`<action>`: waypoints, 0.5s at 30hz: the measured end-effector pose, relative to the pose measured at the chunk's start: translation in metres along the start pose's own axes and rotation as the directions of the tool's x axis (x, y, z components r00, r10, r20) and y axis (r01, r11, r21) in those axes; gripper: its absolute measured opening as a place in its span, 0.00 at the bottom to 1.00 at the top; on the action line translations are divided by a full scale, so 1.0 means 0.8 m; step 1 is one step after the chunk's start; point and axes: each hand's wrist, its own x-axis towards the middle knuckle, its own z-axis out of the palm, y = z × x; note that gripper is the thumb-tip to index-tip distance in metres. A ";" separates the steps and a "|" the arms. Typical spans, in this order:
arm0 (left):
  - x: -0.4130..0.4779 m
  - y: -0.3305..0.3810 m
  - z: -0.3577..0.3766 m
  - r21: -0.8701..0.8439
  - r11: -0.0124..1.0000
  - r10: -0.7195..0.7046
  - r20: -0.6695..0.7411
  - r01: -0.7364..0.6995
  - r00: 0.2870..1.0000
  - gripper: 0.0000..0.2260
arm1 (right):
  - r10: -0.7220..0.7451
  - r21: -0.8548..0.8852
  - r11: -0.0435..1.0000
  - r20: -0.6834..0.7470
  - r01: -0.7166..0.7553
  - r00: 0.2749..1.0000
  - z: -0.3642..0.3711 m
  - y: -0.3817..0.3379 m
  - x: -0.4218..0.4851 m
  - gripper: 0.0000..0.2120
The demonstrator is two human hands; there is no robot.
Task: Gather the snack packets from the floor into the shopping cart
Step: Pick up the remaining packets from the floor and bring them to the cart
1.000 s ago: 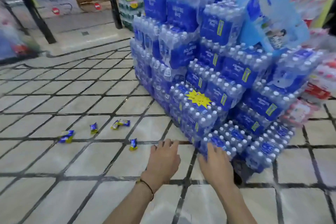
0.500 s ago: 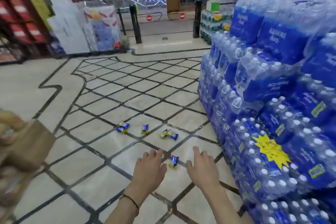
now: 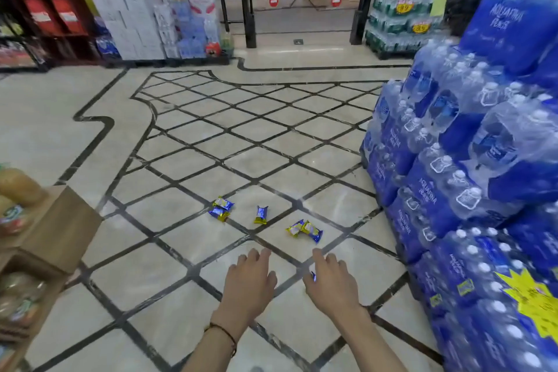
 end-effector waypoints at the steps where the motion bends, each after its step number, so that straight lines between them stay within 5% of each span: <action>1: 0.022 -0.010 -0.004 0.007 1.000 0.019 0.018 -0.019 1.000 0.17 | 0.022 0.003 1.000 0.007 -0.022 1.000 -0.003 -0.011 0.019 0.22; 15: 0.342 -0.044 -0.017 0.060 0.955 0.283 0.121 -0.291 0.952 0.15 | 0.343 0.072 0.936 0.028 -0.344 0.939 -0.005 0.008 0.250 0.23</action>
